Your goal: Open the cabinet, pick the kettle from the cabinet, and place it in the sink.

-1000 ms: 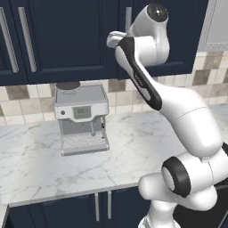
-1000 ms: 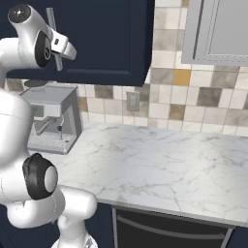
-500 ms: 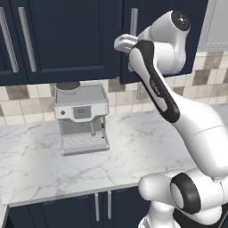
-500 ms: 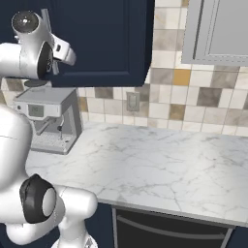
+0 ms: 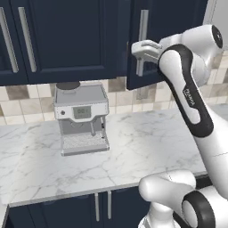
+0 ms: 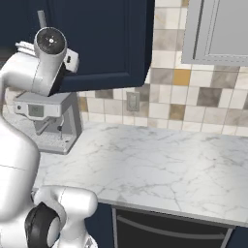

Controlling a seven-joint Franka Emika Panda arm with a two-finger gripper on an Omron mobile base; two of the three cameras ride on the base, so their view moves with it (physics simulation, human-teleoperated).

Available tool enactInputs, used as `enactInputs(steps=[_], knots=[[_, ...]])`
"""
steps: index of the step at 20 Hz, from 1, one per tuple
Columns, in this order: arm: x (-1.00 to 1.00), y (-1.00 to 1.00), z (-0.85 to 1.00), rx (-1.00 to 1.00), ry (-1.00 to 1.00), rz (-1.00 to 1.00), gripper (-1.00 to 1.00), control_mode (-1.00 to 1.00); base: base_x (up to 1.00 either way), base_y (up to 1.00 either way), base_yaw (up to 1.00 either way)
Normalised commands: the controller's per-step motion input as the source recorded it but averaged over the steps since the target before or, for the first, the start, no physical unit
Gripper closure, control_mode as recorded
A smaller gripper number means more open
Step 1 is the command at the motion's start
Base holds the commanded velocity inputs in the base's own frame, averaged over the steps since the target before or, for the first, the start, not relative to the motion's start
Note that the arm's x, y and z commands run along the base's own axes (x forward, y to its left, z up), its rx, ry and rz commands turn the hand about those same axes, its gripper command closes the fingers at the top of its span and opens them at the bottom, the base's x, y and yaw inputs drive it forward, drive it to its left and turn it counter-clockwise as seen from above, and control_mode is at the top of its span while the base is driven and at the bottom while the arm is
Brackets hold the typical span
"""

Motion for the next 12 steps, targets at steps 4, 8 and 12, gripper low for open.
enactInputs(steps=[4, 8, 12], knots=[[-0.64, -0.21, 0.00, 0.16, -0.06, 0.23, 1.00, -1.00, 0.00, 0.00, 0.00], [-0.62, -0.26, 0.00, 0.14, -0.02, 0.22, 1.00, -1.00, 0.00, 0.00, 0.00], [-0.60, -0.27, 0.00, 0.12, 0.00, 0.20, 1.00, -1.00, 0.00, 0.00, 0.00]])
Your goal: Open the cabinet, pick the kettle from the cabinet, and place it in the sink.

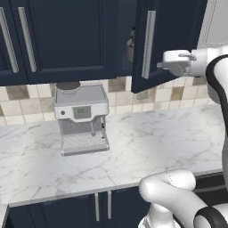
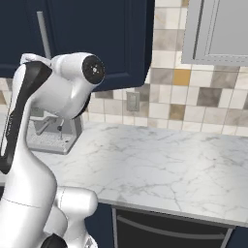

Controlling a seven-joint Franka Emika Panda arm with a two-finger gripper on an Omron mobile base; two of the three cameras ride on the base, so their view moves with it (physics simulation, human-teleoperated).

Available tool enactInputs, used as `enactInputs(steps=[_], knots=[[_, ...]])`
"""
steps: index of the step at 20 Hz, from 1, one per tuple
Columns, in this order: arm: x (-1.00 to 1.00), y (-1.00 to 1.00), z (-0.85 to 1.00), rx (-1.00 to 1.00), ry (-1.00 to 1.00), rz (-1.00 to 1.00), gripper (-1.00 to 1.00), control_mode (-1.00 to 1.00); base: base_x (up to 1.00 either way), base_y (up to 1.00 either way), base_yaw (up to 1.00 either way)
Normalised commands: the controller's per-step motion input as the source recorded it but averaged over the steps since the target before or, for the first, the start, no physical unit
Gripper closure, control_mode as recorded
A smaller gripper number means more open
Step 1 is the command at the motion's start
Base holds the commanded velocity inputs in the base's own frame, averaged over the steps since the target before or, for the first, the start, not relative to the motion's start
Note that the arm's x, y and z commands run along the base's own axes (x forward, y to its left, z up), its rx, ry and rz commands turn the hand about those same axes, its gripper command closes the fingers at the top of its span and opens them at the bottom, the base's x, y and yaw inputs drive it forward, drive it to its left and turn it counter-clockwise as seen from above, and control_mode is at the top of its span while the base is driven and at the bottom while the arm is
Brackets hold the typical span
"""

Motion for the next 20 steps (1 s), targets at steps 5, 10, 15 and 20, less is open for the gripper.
enactInputs(steps=[5, 10, 15, 20], knots=[[-0.58, -0.27, 0.01, 0.10, 0.00, 0.19, 1.00, -1.00, 0.00, 0.00, 0.00], [-0.52, -0.05, 0.07, 0.01, 0.00, 0.08, -1.00, -1.00, 0.00, 0.00, 0.00], [-0.34, 0.22, 0.00, 0.00, 0.07, 0.00, -1.00, -1.00, 0.00, 0.00, 0.00], [-0.21, 0.35, 0.00, 0.00, 0.06, -0.03, -1.00, -1.00, 0.00, 0.00, 0.00]])
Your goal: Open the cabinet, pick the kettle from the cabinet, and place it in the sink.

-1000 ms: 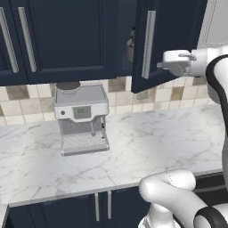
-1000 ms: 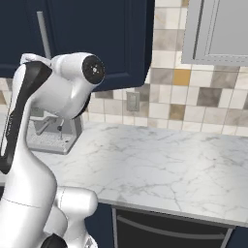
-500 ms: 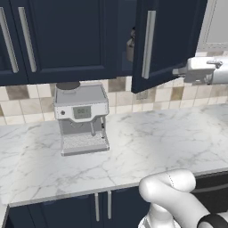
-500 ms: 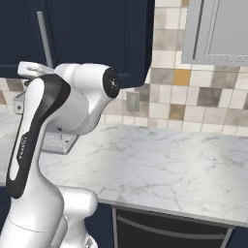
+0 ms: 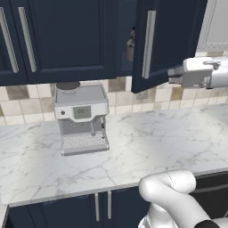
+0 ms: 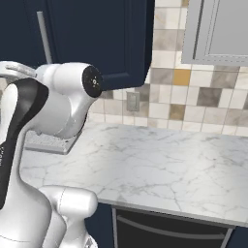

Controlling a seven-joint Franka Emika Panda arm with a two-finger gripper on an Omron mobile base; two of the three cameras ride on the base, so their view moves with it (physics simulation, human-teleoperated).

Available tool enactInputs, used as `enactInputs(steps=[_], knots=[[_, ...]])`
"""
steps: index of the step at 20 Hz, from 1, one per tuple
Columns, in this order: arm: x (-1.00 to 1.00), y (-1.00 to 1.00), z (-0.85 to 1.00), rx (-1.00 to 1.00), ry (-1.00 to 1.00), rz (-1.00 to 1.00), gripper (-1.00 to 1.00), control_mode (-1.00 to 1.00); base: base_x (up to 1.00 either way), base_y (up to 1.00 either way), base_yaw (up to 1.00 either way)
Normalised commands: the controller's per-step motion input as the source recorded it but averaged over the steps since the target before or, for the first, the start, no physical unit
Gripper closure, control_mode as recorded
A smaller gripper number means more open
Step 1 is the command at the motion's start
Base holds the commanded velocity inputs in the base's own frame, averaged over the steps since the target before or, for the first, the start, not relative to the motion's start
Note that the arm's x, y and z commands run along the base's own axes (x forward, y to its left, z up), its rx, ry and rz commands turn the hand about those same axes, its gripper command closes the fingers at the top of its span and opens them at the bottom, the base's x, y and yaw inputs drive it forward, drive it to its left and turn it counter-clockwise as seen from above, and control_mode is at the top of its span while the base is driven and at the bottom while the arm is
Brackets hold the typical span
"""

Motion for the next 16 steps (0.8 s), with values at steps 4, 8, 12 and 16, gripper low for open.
enactInputs(steps=[4, 8, 12, 16], knots=[[-0.09, 0.40, -0.02, 0.00, 0.08, -0.07, -1.00, -1.00, 0.00, 0.00, 0.00], [0.01, 0.45, -0.07, -0.02, 0.11, -0.13, -1.00, -1.00, 0.00, 0.00, 0.00], [0.13, 0.43, -0.09, -0.03, 0.14, -0.22, -1.00, -1.00, 0.00, 0.00, 0.00], [0.23, 0.40, -0.12, -0.01, 0.12, -0.30, -1.00, -1.00, 0.00, 0.00, 0.00]])
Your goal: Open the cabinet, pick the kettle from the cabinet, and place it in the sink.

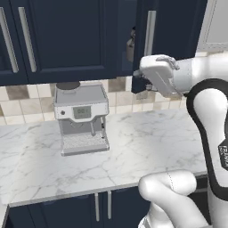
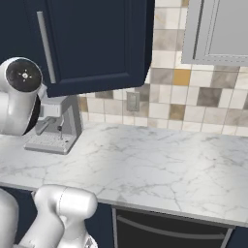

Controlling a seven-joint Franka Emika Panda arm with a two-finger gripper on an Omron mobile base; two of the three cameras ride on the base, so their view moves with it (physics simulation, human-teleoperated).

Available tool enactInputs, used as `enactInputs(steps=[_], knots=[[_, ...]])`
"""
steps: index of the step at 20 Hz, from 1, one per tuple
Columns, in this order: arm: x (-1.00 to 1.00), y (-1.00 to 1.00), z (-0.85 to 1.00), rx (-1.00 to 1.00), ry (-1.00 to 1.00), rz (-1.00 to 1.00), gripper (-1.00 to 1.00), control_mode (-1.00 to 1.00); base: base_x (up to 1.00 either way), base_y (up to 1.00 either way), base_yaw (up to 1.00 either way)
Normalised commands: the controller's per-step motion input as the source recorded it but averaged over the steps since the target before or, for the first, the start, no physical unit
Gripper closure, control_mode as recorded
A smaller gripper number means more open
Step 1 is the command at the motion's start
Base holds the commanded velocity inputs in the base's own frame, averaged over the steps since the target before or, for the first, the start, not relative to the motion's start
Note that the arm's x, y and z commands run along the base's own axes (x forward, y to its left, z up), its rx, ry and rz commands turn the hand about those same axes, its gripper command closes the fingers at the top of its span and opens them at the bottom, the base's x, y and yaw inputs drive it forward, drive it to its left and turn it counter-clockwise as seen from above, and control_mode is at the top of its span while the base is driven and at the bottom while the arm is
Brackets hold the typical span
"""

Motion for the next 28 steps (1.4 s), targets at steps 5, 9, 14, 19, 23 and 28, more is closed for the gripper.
enactInputs(steps=[5, 9, 14, 19, 23, 28], knots=[[0.34, 0.34, -0.10, 0.00, 0.15, -0.34, -1.00, -1.00, 0.00, 0.00, 0.00], [0.37, 0.29, -0.07, 0.01, 0.10, -0.34, -1.00, -1.00, 0.00, 0.00, 0.00], [0.39, 0.24, -0.05, 0.02, 0.02, -0.40, -1.00, -1.00, 0.00, 0.00, 0.00], [0.35, 0.14, -0.02, 0.09, 0.02, -0.42, -1.00, -1.00, 0.00, 0.00, 0.00], [0.36, 0.08, -0.02, 0.11, 0.00, -0.42, -1.00, -1.00, 0.00, 0.00, 0.00], [0.30, 0.06, -0.03, 0.21, 0.02, -0.39, -1.00, -1.00, 0.00, 0.00, 0.00]])
